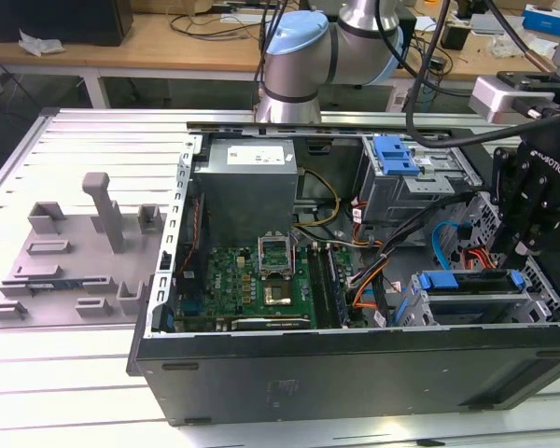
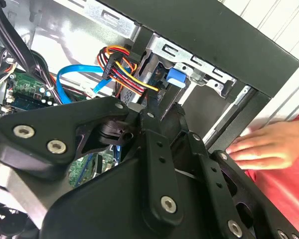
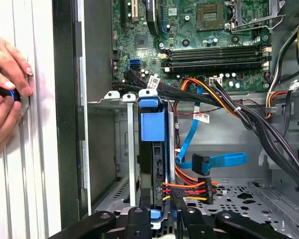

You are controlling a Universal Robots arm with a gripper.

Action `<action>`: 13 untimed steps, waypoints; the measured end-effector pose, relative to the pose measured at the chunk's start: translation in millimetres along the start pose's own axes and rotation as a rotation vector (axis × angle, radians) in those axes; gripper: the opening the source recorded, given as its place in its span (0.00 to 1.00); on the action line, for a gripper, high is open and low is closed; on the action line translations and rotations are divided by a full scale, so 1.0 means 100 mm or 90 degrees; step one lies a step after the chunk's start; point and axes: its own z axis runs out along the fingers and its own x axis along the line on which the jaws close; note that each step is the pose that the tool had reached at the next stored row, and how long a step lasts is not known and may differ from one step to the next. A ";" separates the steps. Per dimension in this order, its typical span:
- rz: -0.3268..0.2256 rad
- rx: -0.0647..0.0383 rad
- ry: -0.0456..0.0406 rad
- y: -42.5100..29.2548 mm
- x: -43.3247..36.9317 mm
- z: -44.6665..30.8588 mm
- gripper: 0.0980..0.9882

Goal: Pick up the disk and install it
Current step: 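Insert the second disk wire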

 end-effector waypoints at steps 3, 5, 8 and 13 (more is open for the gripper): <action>0.000 0.000 0.0155 0.001 -0.042 -0.007 0.23; 0.000 0.000 0.0514 0.006 -0.158 -0.026 0.23; -0.001 0.001 0.0753 0.018 -0.440 -0.089 0.23; 0.000 0.002 0.0893 0.156 -0.541 -0.262 0.23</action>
